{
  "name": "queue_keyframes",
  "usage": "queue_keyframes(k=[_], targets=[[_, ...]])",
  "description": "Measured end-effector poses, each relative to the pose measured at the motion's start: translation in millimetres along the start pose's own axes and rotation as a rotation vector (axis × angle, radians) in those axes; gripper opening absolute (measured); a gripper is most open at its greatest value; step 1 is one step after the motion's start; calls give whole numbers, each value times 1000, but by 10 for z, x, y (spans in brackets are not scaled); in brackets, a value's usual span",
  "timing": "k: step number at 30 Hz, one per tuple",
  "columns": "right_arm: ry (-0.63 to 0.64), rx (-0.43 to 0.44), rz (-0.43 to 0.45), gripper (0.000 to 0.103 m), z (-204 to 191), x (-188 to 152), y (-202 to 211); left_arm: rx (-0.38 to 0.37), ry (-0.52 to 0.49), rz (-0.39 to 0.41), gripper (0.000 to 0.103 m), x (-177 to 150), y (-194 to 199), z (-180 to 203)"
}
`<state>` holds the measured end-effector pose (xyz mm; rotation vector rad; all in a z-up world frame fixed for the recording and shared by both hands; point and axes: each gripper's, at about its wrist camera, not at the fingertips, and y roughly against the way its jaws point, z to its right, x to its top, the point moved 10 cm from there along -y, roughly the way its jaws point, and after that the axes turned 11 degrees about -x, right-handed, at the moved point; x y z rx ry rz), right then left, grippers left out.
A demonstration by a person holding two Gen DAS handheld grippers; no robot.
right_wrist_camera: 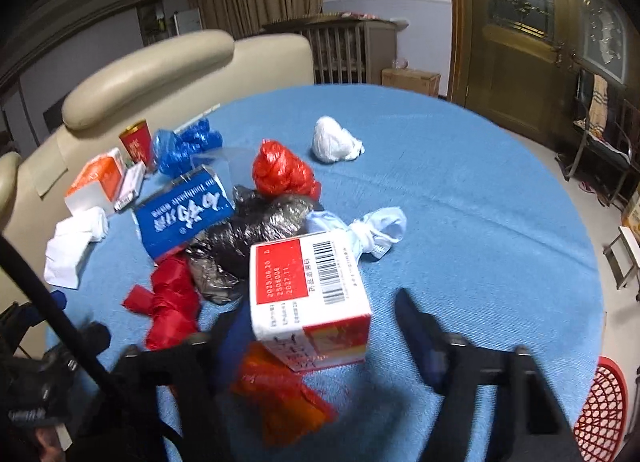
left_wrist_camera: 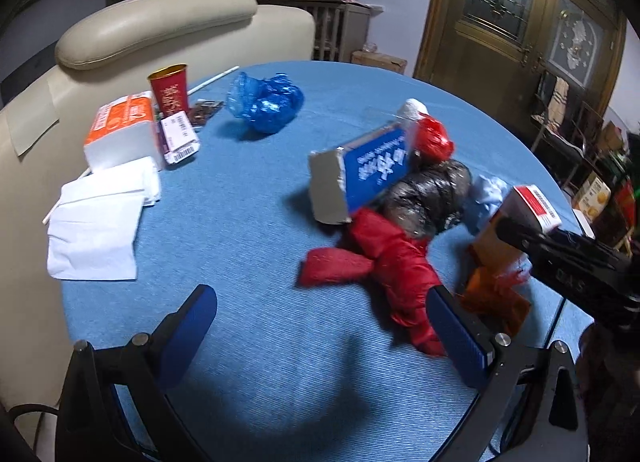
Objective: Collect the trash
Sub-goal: 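Grasp the white-and-red medicine box with the right gripper while the left gripper grasps the red plastic bag, then carry the medicine box into the red basket and open the right gripper while the left carries the red bag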
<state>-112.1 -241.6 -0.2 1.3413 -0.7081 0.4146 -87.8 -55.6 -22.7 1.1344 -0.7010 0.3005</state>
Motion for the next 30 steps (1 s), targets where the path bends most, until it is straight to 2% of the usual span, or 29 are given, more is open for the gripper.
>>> queue_keyframes(k=[3,8,16,18,19,20,30], targets=[[-15,7,0,50,15,14,-15,-18,-6,-10,103,6,-56,91],[-92,-16,56,50,282,92,215,-41,-35,-29,103,18,-207,308],[-187,-41,87,50,694,30,566,3,-59,-62,102,43,-493,405],[-196,-50,86,50,769,-38,614,3,-78,-80,78,33,-571,424],[-200,-56,84,50,798,-63,628,-6,-88,-101,42,13,-617,438],[-210,-65,79,50,845,-99,643,-24,-83,-125,40,-17,-663,448],[-287,-120,62,50,1238,-448,827,-41,-93,-56,38,39,-391,418]])
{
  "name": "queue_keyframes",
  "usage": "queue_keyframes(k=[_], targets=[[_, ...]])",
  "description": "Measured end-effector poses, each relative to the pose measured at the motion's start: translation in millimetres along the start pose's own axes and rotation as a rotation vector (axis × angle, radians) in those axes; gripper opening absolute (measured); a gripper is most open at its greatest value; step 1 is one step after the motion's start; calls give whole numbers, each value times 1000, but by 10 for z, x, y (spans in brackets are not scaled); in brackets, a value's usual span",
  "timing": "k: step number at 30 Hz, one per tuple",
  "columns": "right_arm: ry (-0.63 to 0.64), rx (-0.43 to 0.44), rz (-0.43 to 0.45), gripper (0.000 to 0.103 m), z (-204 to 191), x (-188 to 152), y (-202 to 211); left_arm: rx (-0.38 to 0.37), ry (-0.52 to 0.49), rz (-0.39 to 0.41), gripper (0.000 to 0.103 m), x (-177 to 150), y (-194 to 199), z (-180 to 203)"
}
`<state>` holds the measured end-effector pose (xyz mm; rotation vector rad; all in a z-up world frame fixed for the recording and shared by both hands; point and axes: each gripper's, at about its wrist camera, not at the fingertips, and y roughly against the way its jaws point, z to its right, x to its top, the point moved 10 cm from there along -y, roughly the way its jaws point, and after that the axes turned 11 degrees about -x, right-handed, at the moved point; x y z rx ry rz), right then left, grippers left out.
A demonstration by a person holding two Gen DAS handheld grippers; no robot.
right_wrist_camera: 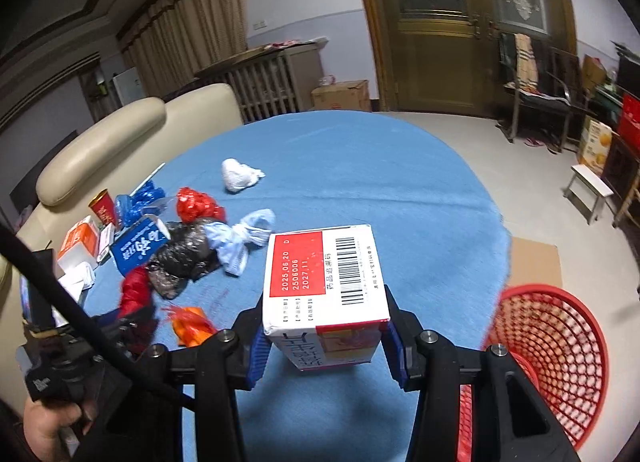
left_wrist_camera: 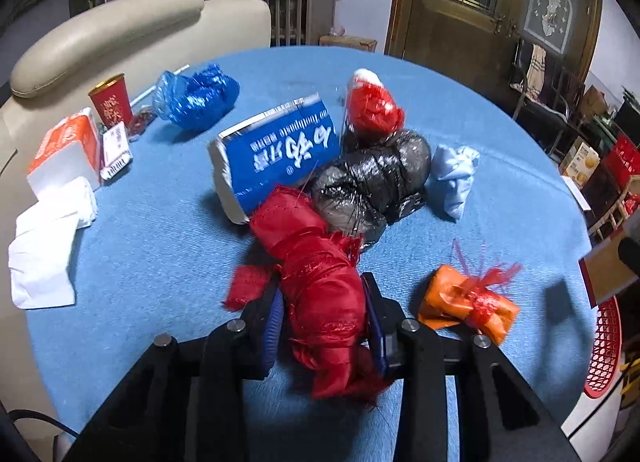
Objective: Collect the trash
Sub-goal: 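Carry the medicine box into the red basket and open the right gripper while the left carries the red bag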
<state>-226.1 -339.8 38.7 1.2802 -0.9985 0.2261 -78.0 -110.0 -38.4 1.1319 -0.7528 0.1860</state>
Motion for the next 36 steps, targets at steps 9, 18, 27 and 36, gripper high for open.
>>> queue_keyframes(k=[9,18,27,36], targets=[[-138,-127,-3,50,862,-161,164,-51,-31,80,38,92,353,268],[-253,-283,-60,50,1817,-463,79,-137,-115,109,38,222,433,733],[-291,-307,-152,52,2121,-778,-181,-262,-259,103,38,235,422,1497],[-327,-296,-135,74,2243,-804,-183,-377,-358,70,38,215,353,2195]])
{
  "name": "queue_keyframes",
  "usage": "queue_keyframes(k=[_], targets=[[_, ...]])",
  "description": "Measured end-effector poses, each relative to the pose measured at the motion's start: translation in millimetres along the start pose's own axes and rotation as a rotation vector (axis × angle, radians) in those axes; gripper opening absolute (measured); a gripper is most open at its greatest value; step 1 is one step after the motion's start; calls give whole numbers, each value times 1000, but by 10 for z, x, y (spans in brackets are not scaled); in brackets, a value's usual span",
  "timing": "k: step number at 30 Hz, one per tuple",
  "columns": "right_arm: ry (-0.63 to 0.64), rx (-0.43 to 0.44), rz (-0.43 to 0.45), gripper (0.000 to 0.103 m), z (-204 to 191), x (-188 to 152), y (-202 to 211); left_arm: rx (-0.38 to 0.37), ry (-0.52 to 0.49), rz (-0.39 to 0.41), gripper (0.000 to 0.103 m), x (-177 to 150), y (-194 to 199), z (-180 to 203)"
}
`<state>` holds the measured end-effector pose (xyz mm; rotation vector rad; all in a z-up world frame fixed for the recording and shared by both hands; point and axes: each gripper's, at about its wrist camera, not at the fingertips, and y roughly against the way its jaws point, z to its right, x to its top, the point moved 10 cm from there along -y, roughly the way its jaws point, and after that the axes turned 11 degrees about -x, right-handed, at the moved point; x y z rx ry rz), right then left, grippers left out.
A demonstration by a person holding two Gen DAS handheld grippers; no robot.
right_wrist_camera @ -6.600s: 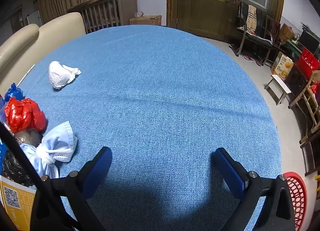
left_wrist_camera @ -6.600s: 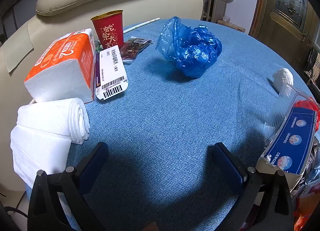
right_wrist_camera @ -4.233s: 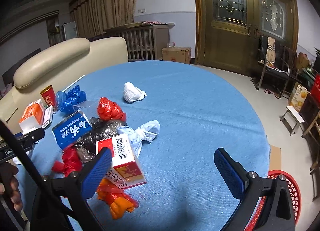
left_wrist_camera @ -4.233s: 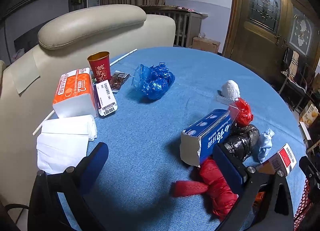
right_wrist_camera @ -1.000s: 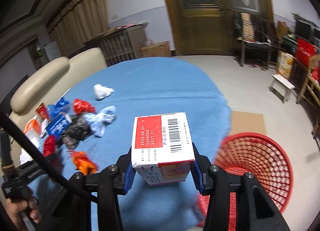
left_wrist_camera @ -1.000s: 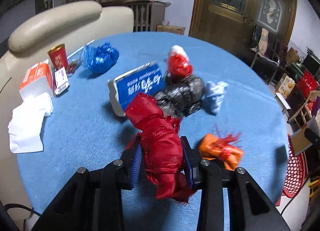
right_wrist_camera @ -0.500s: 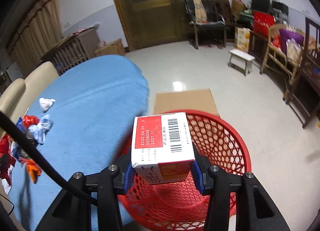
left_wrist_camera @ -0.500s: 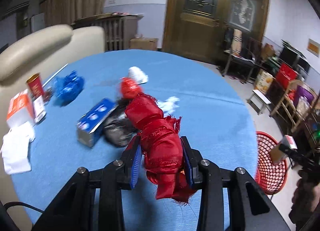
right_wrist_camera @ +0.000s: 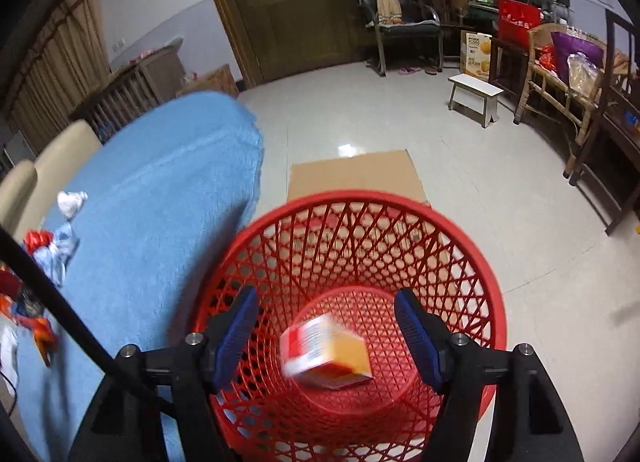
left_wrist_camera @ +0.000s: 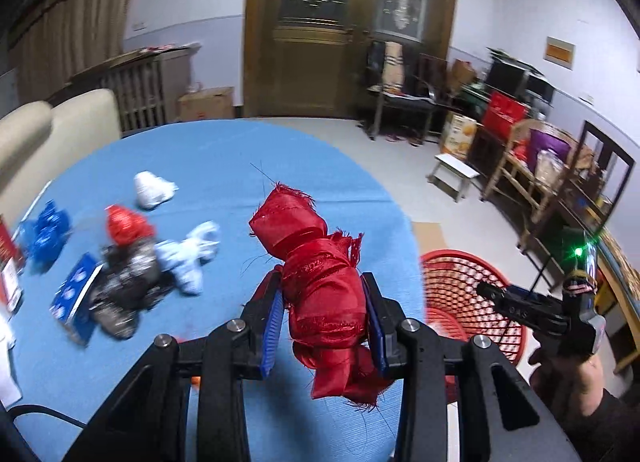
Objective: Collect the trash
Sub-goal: 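Carry the medicine box into the red basket and open the right gripper while the left carries the red bag, then lower the red plastic bag into the red basket and open the left gripper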
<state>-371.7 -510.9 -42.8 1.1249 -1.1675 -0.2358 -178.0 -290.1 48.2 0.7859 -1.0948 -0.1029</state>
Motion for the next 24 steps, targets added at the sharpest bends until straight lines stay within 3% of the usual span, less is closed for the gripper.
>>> queue_keyframes(k=[7,13,24], targets=[[-102,-45,113,83,394,397,126,-133,-82,-61,38,32,-386,596],[-181,-67,118,83,792,587,-21,-241,-137,-116,38,-16,-676,1098],[-259,-69,98,83,1187,766,-447,-295,-212,-230,47,-205,-1160,1551]])
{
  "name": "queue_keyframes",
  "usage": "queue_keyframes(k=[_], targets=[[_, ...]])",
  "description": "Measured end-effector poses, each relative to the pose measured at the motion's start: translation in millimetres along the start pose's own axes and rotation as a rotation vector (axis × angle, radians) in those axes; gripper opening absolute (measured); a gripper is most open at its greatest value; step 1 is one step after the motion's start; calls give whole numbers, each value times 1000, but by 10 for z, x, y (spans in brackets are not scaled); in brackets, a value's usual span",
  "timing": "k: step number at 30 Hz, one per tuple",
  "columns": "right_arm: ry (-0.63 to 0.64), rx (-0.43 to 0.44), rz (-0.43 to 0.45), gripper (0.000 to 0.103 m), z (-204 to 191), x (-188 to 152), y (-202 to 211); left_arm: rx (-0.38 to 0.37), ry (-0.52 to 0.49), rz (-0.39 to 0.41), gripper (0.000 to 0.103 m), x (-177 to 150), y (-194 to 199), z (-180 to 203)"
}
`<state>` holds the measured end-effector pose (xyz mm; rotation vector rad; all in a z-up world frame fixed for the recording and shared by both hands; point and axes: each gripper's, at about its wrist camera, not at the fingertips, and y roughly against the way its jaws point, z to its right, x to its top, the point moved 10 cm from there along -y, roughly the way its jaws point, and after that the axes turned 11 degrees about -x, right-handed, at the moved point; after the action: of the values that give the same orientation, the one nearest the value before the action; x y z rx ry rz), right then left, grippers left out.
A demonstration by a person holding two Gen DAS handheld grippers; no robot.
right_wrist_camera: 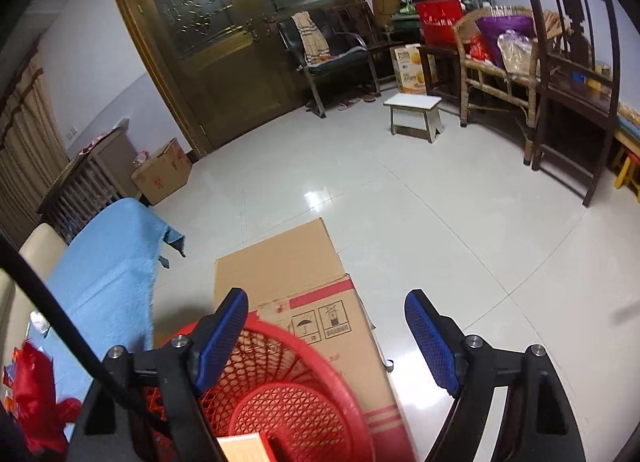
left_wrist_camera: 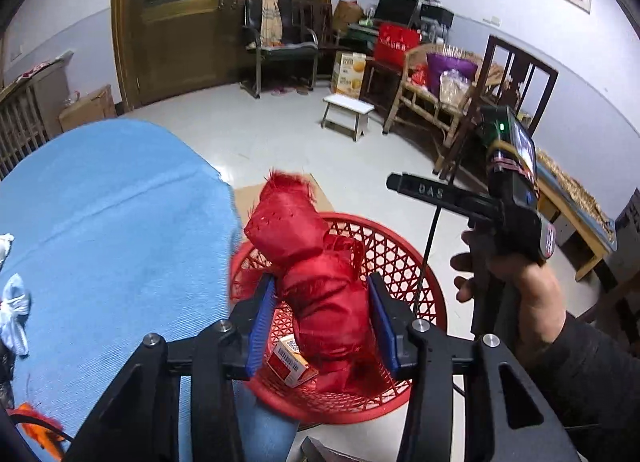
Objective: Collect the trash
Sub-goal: 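Lower the red plastic bag into the red basket and open the left gripper, then grasp the orange mesh bag with the right gripper while the left gripper approaches the toothpaste box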
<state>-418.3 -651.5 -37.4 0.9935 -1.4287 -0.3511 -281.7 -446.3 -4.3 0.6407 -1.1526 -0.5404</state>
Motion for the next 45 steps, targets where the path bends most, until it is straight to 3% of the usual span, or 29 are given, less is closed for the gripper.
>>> queue_keyframes(k=[4,5,13,24,29,32,35,39,45], targets=[[-25,-3,-42,83,40,-30,-232,9,31,-28,74,-16,-142,-43],[-31,-4,-50,83,63,-54,-278,12,31,-21,75,-7,-130,-50],[-56,-5,-77,83,77,-163,-400,35,84,32,76,-71,277,-328],[-26,-7,-75,83,-122,-267,-378,196,228,165,76,-463,1201,-930],[-16,-88,-25,83,-11,-218,-215,299,308,260,76,-665,1744,-1273],[23,-108,62,83,-73,-68,114,351,376,312,76,-836,2046,-1517],[88,-66,141,86,-377,48,508,404,433,347,77,-1000,2282,-1749],[190,56,192,88,-1006,6,973,453,503,376,77,-1249,2527,-2020],[433,307,153,88,-2275,-638,1560,515,576,400,77,-1578,2806,-2285]])
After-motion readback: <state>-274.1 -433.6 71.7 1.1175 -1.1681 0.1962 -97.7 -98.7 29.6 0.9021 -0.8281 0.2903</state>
